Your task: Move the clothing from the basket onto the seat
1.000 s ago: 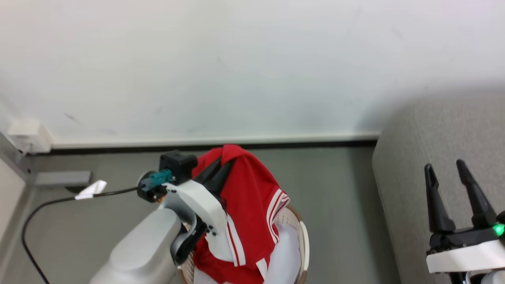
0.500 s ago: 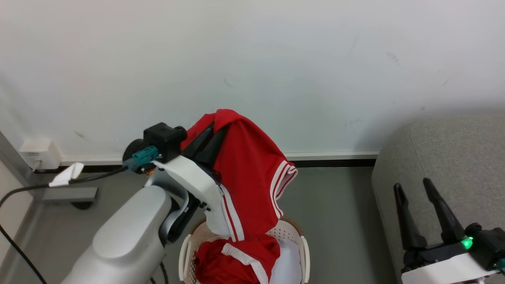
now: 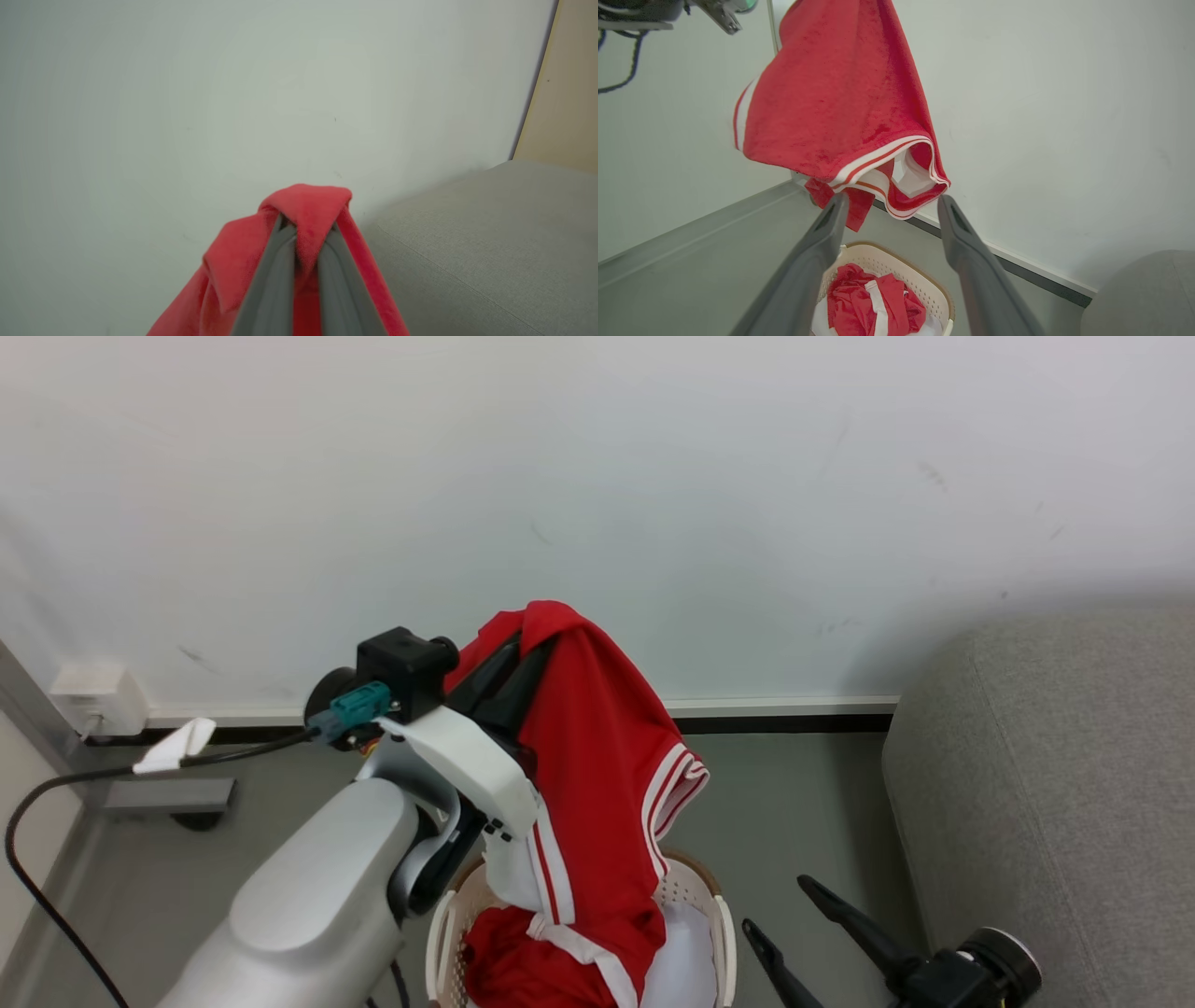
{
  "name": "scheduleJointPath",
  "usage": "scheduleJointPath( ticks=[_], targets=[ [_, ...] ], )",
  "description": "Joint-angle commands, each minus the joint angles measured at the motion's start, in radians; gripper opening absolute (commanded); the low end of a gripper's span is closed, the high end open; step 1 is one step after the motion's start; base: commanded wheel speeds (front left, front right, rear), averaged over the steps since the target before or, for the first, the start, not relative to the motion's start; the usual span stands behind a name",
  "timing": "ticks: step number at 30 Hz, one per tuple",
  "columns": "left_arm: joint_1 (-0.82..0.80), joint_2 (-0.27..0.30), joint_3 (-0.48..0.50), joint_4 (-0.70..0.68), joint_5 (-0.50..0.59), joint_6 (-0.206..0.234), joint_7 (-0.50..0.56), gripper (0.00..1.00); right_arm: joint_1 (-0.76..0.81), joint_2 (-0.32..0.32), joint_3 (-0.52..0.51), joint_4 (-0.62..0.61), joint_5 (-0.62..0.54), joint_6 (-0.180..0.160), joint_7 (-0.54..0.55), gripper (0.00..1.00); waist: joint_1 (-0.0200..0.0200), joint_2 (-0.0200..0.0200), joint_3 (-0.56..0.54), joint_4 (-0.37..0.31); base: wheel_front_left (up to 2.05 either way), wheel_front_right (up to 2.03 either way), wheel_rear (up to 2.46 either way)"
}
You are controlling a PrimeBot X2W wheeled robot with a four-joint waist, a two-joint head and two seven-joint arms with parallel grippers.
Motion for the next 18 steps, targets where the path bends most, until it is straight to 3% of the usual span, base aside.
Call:
scheduleJointPath(
  ticks=[1, 7, 18],
  targets=[
    [-0.002, -0.006, -0.004, 0.003, -0.003, 0.000, 0.002, 0.00, -0.036, -0.004, 0.028, 0.019, -0.018, -0.002, 0.000, 1.00, -0.0001, 0.0000, 0.002, 0.005, 0.00, 0.00, 0.00],
    [-0.020, -0.032, -0.018, 0.017, -0.010, -0.014, 0.003, 0.00, -0.141, 0.042, 0.154, 0.151, -0.031, -0.002, 0.000, 1.00, -0.0001, 0.0000, 0.006, 0.035, 0.00, 0.00, 0.00],
    [-0.040, -0.088, -0.067, 0.034, -0.014, -0.046, 0.008, 0.00, -0.358, 0.110, 0.293, 0.360, -0.018, -0.002, 0.000, 1.00, -0.0001, 0.0000, 0.018, 0.098, 0.00, 0.00, 0.00]
  ],
)
